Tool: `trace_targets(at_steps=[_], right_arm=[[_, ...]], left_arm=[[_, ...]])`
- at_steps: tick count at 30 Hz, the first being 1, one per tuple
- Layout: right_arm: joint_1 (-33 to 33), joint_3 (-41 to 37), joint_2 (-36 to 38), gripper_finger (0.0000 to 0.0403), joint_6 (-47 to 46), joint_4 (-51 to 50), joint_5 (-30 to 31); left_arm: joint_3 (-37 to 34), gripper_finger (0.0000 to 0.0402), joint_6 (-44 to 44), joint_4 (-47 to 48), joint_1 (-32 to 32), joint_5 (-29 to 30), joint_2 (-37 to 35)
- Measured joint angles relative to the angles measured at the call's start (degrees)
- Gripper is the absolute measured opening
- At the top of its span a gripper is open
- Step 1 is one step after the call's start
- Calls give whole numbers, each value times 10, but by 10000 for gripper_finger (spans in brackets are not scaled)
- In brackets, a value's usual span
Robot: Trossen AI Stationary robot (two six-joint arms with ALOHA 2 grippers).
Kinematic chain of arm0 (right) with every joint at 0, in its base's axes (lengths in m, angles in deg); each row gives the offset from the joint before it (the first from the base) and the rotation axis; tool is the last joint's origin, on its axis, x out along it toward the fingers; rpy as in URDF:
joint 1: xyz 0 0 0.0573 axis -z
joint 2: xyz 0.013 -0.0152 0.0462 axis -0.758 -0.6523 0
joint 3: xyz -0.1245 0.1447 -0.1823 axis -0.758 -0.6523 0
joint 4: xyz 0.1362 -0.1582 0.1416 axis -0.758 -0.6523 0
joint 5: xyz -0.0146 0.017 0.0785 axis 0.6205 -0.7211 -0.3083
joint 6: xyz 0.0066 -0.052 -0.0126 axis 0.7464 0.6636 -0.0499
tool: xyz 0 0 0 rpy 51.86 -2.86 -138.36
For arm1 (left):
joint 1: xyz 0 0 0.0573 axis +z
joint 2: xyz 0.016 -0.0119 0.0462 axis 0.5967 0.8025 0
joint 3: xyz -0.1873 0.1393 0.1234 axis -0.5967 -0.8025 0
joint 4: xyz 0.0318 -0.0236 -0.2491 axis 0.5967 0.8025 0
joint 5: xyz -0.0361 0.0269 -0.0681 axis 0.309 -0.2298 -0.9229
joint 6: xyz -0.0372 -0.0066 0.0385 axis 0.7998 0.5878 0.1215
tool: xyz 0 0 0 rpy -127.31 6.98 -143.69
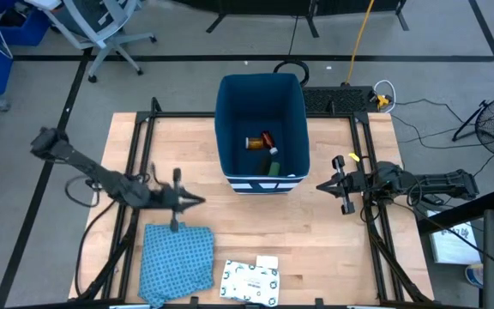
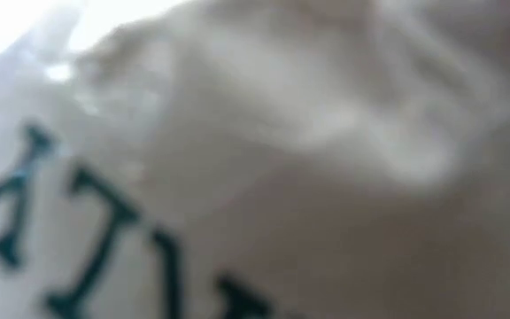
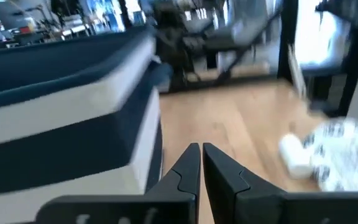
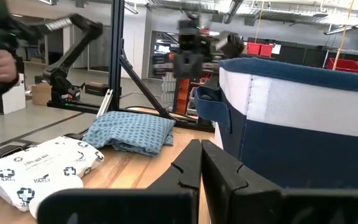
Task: Pick & place medical supplies in basket/bin
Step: Put the mailer bag into the basket
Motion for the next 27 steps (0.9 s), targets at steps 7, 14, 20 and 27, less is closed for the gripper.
trace_targets(at_steps=[7,14,20,27], right_arm=[[0,0,0,4,-4,0,0],[0,0,0,4,-13,2,0],[0,0,0,4,-22,0,0],[0,0,0,4,-22,-1,0]], left_arm=[[147,21,-49,55,-70,20,180],[245,25,16,145,-97,36,307],[284,92,39,165,-120,24,407],[291,201,46,162,-147,4,500]])
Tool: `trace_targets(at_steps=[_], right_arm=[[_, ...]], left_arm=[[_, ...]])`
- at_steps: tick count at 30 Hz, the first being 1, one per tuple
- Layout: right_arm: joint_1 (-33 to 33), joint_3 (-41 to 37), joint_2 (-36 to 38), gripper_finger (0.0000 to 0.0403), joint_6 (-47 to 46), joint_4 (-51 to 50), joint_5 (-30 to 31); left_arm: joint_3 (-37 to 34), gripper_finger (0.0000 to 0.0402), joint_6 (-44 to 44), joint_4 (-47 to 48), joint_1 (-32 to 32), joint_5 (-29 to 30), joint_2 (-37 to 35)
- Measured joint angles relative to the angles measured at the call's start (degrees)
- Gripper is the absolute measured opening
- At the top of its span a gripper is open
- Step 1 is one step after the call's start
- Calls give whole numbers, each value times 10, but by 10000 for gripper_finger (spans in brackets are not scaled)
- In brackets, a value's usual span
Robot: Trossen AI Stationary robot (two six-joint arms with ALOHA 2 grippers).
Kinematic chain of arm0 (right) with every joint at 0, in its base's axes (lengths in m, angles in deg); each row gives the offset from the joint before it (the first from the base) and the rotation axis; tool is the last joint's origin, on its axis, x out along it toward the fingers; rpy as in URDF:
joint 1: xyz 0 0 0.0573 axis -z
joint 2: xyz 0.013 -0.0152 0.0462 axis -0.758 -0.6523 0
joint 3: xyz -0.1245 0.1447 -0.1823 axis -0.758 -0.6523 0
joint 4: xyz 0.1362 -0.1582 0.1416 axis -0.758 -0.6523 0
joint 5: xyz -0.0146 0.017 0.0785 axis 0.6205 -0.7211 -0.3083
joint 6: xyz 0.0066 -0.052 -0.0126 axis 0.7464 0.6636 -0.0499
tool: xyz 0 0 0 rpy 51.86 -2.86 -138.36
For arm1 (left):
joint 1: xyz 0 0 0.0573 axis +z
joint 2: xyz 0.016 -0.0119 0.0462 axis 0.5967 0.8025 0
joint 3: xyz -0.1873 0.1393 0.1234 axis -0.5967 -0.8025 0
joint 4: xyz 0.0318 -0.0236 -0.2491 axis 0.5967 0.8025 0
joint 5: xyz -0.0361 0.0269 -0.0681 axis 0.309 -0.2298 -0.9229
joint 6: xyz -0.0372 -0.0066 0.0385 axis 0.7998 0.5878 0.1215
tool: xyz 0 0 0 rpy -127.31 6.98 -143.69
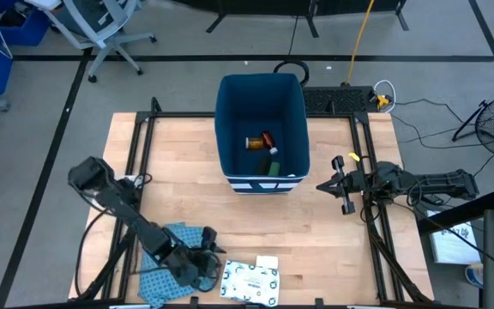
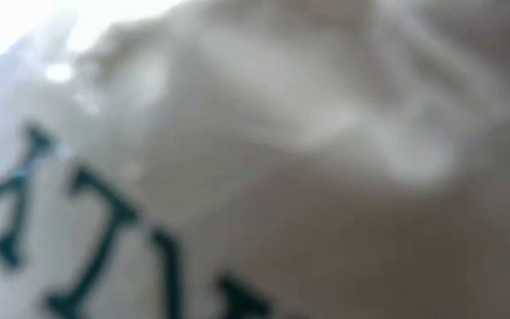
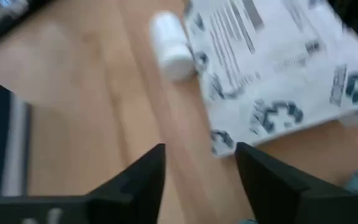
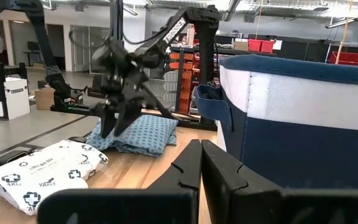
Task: Pick & place medical supplies in basket/bin
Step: Put the mailer bag into the basket
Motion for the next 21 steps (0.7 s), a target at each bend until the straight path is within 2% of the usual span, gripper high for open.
trace_targets(at_steps=[4,8,13,17,21], right_arm=[[0,0,0,4,-15,0,0],[0,0,0,4,-15,0,0],[0,0,0,4,-15,2,0],[0,0,0,4,-17,2,0],[0,0,0,4,-24,2,1]], left_arm=[[0,243,16,-25,-14,-15,27],[0,263,10,-55,-27,-43,39],[0,266,7,-80,-31,-29,70],[0,267,-32,-146,-26,-34,101],[0,267,-58,-155,-23,-12,108]])
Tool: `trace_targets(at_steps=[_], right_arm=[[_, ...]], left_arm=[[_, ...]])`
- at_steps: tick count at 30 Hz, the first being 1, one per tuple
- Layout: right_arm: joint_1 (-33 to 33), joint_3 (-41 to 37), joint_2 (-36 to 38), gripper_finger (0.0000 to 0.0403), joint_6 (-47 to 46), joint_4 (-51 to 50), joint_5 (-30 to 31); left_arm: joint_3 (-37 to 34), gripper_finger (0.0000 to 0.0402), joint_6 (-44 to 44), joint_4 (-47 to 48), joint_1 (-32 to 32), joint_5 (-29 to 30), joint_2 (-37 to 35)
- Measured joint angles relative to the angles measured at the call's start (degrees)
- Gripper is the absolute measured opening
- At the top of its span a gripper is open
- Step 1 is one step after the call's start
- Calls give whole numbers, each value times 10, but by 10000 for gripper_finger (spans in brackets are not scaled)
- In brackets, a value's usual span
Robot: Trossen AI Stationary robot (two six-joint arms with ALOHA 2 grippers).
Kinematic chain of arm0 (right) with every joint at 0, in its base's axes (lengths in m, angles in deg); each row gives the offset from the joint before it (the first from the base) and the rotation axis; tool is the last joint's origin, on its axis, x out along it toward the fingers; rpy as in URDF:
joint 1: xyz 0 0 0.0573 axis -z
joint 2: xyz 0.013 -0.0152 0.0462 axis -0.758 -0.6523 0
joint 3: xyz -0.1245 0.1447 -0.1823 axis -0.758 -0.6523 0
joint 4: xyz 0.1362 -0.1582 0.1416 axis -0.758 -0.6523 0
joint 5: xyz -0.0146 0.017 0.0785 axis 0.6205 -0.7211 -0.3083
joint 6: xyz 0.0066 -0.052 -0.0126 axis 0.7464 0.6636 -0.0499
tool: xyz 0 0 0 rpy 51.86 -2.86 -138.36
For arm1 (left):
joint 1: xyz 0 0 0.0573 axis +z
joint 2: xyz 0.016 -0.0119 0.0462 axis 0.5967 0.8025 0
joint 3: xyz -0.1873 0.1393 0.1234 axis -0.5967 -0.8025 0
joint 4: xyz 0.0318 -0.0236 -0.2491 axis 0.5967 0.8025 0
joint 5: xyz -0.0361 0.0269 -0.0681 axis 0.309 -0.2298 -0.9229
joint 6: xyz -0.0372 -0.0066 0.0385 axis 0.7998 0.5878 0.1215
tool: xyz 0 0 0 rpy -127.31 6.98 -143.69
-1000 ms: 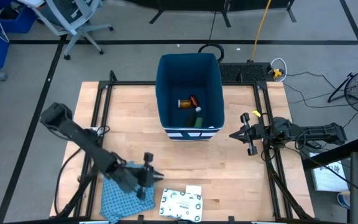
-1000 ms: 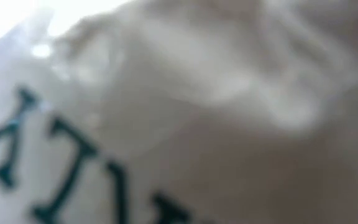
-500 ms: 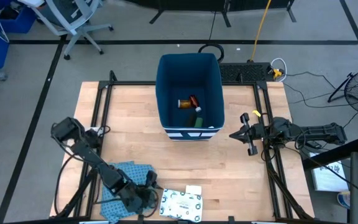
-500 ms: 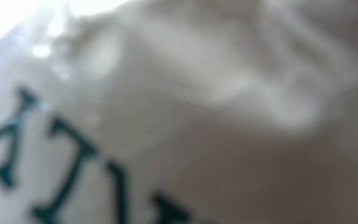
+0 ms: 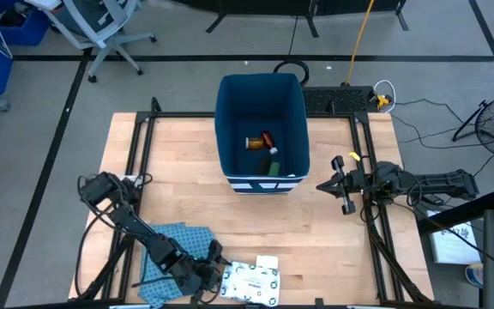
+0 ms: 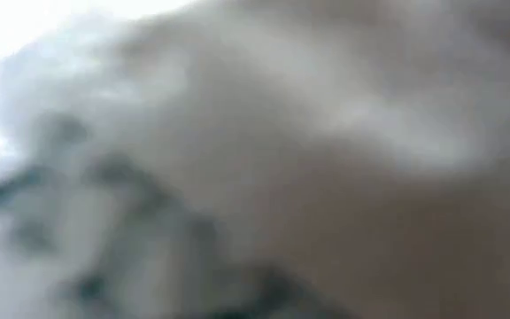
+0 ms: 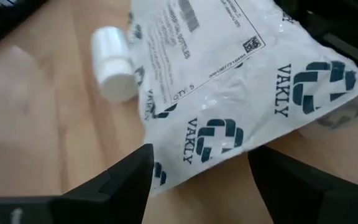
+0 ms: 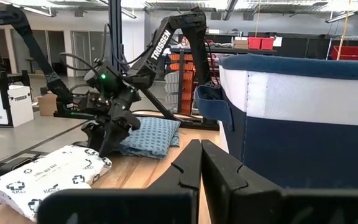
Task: Pick & place medical supplies in basket/bin
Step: Put the mailer bag into the basket
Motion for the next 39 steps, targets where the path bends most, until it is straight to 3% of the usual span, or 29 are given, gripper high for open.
trace_targets(at_steps=[5,9,20,26,39], right_arm=[[0,0,0,4,1,0,1],[0,0,0,4,1,0,1],[0,0,0,4,-4,-2,1],[0,0,0,4,-4,-3,1],[0,0,-13,4,-3,-4,1]], left_arm=[[0,266,-17,0,6,3,-3],[0,240,-38,1,13,-36,-3],[0,13,12,-4,39,-98,-3],[-1,3,-16,19,35,-99,-34],[-1,1,-50,155,39,-51,-284]])
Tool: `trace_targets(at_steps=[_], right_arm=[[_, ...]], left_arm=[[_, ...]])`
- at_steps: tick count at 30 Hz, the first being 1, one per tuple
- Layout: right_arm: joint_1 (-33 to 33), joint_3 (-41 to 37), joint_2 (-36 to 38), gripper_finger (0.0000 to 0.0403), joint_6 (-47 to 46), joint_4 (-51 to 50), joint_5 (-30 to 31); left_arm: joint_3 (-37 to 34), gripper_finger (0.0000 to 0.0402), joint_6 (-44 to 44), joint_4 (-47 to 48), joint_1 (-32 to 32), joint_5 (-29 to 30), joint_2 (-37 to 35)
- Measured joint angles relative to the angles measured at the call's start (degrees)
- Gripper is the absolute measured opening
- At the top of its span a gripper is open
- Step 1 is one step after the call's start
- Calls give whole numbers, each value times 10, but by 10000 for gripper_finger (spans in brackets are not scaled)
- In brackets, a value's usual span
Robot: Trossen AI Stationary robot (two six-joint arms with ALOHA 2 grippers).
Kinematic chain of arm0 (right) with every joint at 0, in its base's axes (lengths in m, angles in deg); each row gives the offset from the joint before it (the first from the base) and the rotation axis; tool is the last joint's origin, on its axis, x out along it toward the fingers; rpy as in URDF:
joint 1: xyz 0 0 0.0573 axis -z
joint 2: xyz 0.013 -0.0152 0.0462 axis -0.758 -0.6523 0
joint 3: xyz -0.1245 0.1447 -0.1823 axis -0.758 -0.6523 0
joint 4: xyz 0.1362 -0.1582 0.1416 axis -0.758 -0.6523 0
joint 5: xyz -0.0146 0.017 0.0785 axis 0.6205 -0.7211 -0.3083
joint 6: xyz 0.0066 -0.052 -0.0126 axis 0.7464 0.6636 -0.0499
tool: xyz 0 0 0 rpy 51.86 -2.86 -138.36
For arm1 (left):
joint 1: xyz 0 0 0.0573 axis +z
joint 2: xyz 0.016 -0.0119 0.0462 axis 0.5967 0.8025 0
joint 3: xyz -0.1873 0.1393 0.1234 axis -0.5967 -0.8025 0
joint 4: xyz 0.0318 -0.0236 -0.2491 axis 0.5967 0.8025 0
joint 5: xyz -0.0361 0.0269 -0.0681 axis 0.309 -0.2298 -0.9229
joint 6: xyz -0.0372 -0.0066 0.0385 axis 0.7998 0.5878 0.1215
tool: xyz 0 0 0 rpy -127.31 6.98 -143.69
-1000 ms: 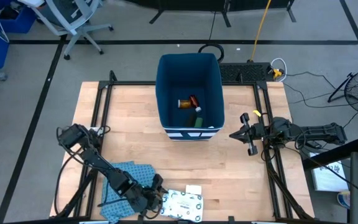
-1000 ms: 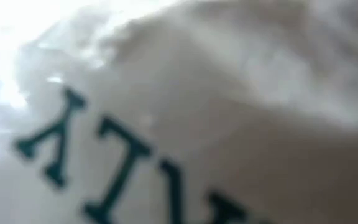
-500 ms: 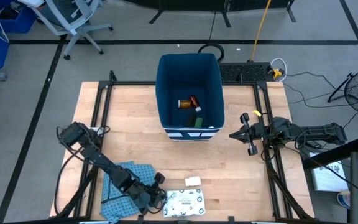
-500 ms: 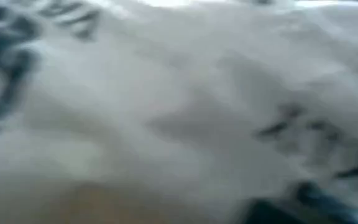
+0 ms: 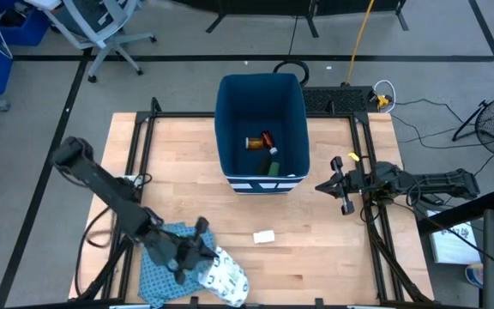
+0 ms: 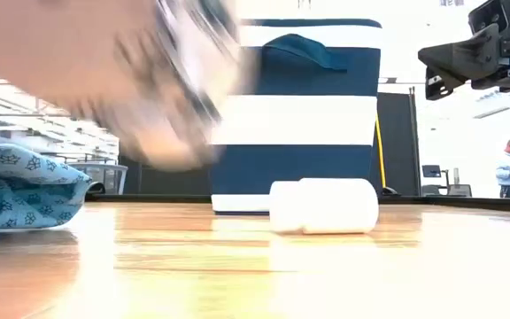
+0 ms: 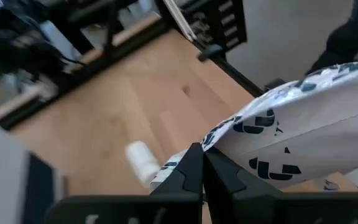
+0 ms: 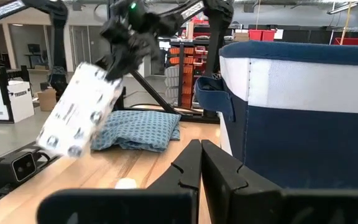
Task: Pick & place medical supplies in basket/bin
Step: Put the mailer bag into the basket
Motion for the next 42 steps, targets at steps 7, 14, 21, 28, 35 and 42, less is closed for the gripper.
trace_targets(at_steps=[7,14,21,28,35,42], right_arm=[[0,0,-6,4,0,0,0],[0,0,-6,4,-3,0,0],[0,0,-6,4,-3,0,0],[0,0,-6,4,3,2,1],[-7,0,-13,4,-15,-25,-5],[-10,0,-22,4,-17,-22,-2]], left_arm=[[0,1,-55,91,6,15,-116],[-66,1,-38,140,34,-15,-266],[-183,1,-13,154,53,-3,-459],[-332,0,-8,53,79,23,-644],[-426,0,40,47,110,111,-724],[-437,1,93,43,158,118,-733]])
